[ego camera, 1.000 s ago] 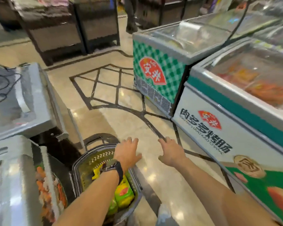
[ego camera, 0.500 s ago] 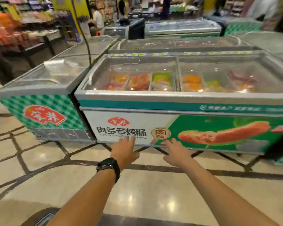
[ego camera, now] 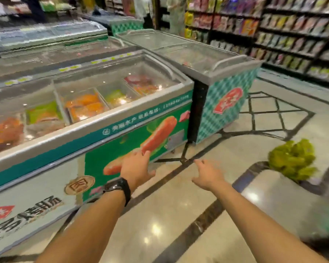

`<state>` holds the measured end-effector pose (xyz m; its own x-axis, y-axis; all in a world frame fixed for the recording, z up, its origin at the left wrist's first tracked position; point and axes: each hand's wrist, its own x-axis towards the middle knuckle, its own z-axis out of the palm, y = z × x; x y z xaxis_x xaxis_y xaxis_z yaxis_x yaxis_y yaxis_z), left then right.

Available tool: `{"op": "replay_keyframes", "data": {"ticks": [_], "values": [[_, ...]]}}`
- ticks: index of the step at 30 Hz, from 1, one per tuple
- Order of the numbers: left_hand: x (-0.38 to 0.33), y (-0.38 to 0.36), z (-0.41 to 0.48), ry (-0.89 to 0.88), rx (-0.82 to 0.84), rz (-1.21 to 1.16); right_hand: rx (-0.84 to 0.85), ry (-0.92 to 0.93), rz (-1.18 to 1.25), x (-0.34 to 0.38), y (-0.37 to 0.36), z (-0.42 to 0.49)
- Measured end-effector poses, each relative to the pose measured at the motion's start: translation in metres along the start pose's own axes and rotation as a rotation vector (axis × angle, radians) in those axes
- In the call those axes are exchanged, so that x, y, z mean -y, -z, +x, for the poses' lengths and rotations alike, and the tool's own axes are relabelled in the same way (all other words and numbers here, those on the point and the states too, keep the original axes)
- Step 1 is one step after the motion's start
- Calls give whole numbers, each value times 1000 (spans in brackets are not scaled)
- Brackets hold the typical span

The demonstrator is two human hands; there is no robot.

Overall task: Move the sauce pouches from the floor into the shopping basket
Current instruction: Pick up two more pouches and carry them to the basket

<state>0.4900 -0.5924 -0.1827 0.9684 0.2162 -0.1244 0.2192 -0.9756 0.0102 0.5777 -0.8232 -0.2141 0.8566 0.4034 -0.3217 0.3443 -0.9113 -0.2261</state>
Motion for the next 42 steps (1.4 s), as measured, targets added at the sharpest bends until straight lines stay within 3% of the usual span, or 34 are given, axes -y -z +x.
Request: {"op": "replay_keyframes", "data": {"ticks": [6, 16, 23, 31, 42], "values": [[-90, 8, 113, -273, -17, 26, -52, -228, 91, -97, 30, 23], [-209, 34, 310, -607, 21, 55, -150, -611, 162, -198, 90, 97], [-304, 55, 388, -806, -33, 78, -227, -791, 214, -266, 123, 119], [-428, 57, 459, -946, -44, 117, -240, -907, 231, -376, 150, 150], [-594, 61, 555, -957, -7, 139, -257, -898, 347, -547, 208, 217]]}}
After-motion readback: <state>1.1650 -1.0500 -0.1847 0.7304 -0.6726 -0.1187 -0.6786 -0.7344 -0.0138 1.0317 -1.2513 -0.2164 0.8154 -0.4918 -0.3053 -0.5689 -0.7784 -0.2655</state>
